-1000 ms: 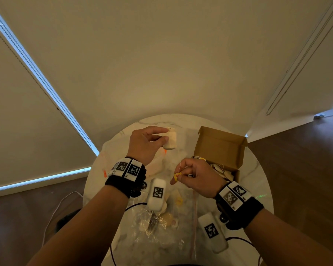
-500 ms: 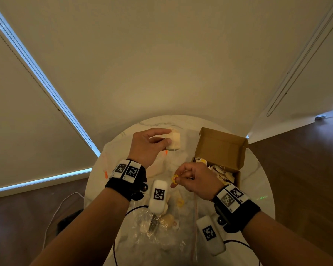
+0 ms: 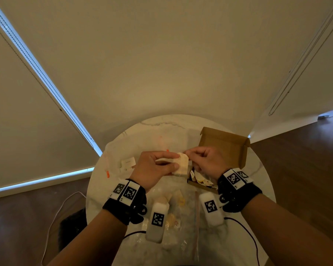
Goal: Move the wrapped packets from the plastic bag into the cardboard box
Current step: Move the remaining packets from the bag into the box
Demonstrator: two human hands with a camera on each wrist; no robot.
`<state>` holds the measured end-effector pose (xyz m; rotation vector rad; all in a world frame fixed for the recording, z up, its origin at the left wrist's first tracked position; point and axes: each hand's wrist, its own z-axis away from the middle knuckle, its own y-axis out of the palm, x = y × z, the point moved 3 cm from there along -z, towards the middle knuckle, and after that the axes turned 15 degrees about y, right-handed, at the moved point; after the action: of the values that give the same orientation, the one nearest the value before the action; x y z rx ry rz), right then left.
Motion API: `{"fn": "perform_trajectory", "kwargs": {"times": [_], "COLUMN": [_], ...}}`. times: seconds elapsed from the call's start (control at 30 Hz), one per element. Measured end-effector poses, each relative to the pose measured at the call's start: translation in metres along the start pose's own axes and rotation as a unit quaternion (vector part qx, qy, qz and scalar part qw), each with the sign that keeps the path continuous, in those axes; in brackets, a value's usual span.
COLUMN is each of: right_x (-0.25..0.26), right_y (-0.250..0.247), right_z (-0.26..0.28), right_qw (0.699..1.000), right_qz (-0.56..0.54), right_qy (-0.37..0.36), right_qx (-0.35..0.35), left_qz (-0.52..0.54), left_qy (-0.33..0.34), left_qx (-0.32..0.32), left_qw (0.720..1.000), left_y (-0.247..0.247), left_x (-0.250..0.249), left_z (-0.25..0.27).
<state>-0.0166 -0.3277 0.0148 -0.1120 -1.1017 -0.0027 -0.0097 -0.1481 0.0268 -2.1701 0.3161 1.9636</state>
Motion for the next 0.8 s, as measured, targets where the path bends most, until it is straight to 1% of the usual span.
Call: {"fn": "perform_trajectory", "kwargs": {"times": [0.13, 0.27, 0.37, 0.57, 0.67, 0.8], "right_x": [0.009, 0.012, 0.016, 0.015, 0.008, 0.002], "right_y": [0.000, 0.000, 0.002, 0.002, 0.002, -0.003], "right_z": [0.002, 0.004, 0.007, 0.011, 0.011, 0.011], "right_qw": [0.999, 0.998, 0.993, 0.975, 0.972, 0.965], "right_qz": [0.005, 0.004, 0.013, 0.088, 0.100, 0.137], "right_qy": [-0.042, -0.061, -0.112, -0.203, -0.210, -0.219], "right_qx": [-0.008, -0.025, -0.032, -0.028, -0.017, -0.049], "left_qz": [-0.013, -0.021, -0.019, 0.004, 0.027, 0.040], "left_qy": [-0.014, -0.018, -0.017, -0.012, -0.020, -0.027], "left_qx": [0.003, -0.001, -0.003, -0.025, -0.039, -0.045], "left_qw": [1.000, 1.000, 1.000, 1.000, 0.999, 0.998], "left_y": [0.002, 0.003, 0.003, 0.002, 0.001, 0.003], "left_x": [0.005, 0.008, 0.008, 0.006, 0.007, 0.008], "left_z": [0.006, 0.007, 0.007, 0.004, 0.002, -0.001]}}
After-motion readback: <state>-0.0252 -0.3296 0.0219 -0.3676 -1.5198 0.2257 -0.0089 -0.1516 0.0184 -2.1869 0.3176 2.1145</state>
